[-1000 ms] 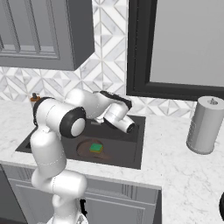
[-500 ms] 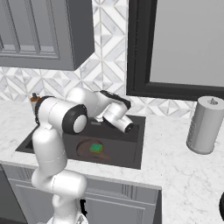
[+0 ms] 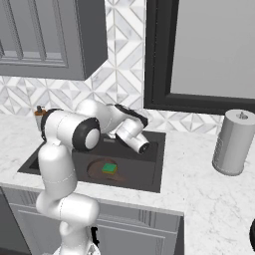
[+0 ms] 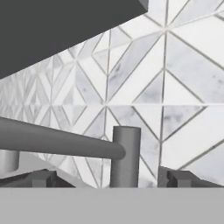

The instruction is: Pick the pan and sponge and place them into the sink. Then turn on the water.

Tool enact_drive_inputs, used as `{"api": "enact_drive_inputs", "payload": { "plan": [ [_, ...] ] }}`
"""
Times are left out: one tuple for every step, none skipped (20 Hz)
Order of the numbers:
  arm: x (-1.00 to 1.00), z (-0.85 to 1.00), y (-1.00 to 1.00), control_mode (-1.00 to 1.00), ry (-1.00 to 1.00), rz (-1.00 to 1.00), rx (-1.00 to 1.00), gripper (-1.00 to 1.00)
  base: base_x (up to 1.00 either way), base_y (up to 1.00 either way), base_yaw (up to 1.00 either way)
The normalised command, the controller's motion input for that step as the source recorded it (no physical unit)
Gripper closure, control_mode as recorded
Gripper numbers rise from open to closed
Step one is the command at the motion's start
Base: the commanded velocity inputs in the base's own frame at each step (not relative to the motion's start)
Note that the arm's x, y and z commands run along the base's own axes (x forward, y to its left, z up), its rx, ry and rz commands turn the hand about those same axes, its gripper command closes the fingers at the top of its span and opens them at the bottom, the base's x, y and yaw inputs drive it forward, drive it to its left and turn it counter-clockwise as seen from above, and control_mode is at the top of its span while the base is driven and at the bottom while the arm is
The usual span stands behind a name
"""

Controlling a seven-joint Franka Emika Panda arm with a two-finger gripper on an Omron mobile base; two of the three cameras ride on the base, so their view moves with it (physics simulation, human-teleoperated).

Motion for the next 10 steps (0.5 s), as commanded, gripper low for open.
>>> {"api": "enact_drive_inputs", "payload": {
  "plan": [
    [0.09, -0.05, 0.00, -1.00, 0.00, -0.06, 0.03, -1.00, 0.00, 0.00, 0.00],
    [0.11, -0.03, 0.00, -1.00, 0.00, -0.06, 0.03, -1.00, 0.00, 0.00, 0.00],
    [0.16, 0.00, 0.00, -1.00, 0.00, -0.06, 0.02, -1.00, 0.00, 0.00, 0.00],
    [0.19, 0.00, 0.00, -1.00, 0.00, -0.05, 0.03, -1.00, 0.00, 0.00, 0.00],
    [0.19, 0.00, 0.00, -1.00, 0.00, -0.05, 0.03, -1.00, 0.00, 0.00, 0.00],
    [0.19, 0.00, 0.00, -1.00, 0.00, -0.03, 0.03, -1.00, 0.00, 0.00, 0.00],
    [0.14, 0.00, 0.00, -1.00, 0.00, -0.02, 0.03, -1.00, 0.00, 0.00, 0.00],
    [0.19, 0.00, -0.09, -1.00, 0.00, 0.00, 0.03, -1.00, 0.00, 0.00, 0.00],
    [0.18, 0.00, -0.09, -1.00, 0.00, 0.00, 0.03, -1.00, 0.00, 0.00, 0.00],
    [0.20, 0.00, -0.04, -1.00, 0.00, 0.00, 0.02, -1.00, 0.00, 0.00, 0.00]
  ]
}}
